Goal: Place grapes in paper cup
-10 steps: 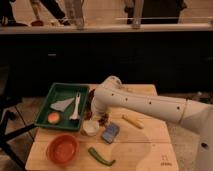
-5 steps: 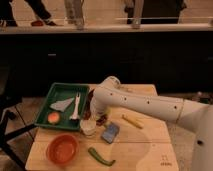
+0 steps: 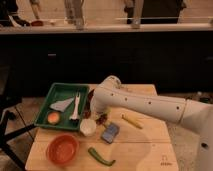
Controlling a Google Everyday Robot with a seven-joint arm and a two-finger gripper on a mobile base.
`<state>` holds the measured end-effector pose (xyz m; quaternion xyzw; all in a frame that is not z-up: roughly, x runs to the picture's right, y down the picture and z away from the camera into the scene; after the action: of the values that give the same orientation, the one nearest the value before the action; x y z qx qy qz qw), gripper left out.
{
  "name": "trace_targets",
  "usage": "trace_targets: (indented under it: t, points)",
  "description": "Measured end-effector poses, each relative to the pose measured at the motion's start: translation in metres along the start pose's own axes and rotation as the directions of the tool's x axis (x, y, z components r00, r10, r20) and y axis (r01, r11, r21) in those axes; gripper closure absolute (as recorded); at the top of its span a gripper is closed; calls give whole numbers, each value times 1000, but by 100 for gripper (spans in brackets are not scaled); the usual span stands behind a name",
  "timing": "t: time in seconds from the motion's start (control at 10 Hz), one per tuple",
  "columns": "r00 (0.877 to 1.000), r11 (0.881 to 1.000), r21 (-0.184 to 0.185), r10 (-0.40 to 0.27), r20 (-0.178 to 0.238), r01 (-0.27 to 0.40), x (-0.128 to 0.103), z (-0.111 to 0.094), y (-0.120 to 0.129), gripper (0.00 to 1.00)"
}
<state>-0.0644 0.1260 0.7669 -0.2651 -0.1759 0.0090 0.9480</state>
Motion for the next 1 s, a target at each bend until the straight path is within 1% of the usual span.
trace_targets:
  t: [0.2, 0.3, 0.5, 0.6, 0.7, 0.8, 0.9, 1.0]
  points:
    - [1000, 999, 34, 6, -3, -6, -4, -22, -5, 99]
    - [1000, 999, 53, 12, -6, -12, -3, -32, -7, 99]
    - [1000, 998, 66, -4, -3, 4, -9, -39, -8, 99]
    - [1000, 997, 79, -18, 5, 17, -14, -49, -9, 99]
    - [998, 995, 97, -38, 43, 33, -25, -60, -10, 99]
    - [993, 992, 113, -59, 98, 48, -36, -67, -9, 99]
    - [984, 990, 124, -82, 161, 62, -45, -72, -7, 99]
    - [965, 988, 134, -104, 240, 73, -54, -76, -4, 99]
